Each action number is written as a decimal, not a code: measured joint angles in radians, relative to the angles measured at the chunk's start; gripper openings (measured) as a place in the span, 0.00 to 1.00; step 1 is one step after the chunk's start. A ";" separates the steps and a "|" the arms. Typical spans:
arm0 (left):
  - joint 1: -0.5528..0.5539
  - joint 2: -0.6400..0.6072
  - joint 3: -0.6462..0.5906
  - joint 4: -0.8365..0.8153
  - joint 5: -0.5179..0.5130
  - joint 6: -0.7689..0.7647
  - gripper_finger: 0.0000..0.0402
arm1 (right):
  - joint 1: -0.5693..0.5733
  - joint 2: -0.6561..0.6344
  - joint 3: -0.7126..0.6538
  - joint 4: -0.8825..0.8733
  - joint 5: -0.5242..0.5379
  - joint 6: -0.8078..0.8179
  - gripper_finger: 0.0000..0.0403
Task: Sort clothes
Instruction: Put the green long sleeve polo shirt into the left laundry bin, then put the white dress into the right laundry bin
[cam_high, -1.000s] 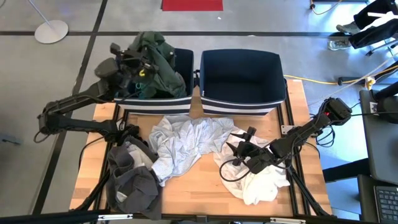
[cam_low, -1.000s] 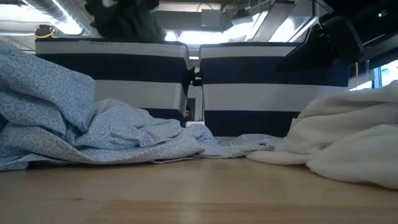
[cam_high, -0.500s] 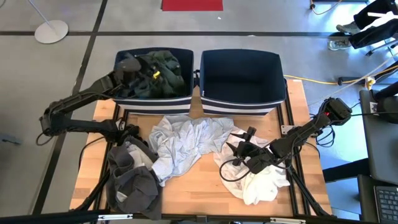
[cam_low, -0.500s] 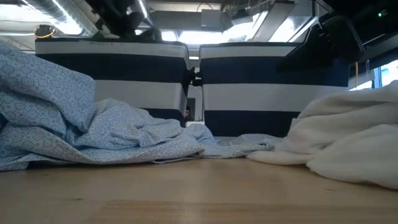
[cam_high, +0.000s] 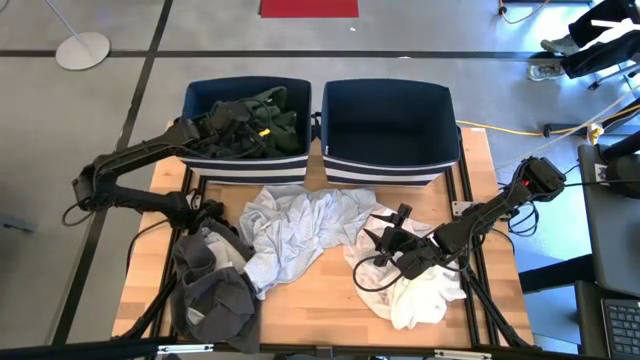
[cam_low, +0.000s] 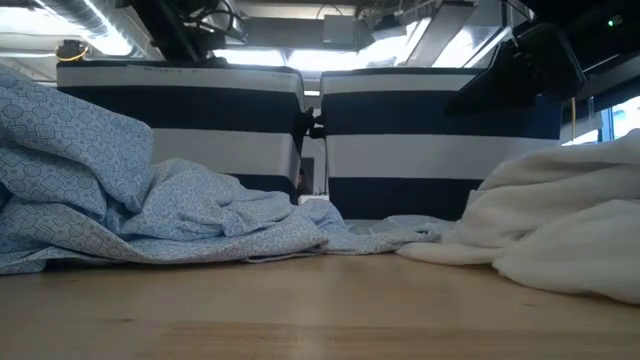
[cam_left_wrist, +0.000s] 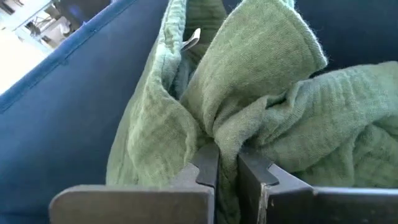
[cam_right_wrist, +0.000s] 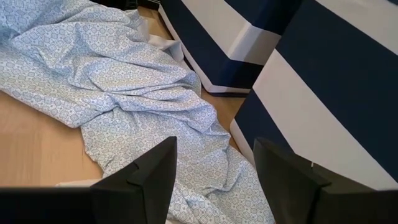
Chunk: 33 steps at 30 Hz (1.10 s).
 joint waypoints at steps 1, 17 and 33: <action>0.000 0.000 0.000 -0.001 0.000 0.000 0.04 | 0.000 0.000 0.000 0.000 0.000 0.001 0.53; -0.035 -0.017 0.242 -0.190 0.053 -0.062 0.45 | 0.000 0.000 0.000 0.006 0.001 0.021 0.53; -0.535 -0.116 0.279 -0.080 0.168 -0.051 0.44 | 0.002 0.000 0.000 0.003 0.045 -0.095 0.53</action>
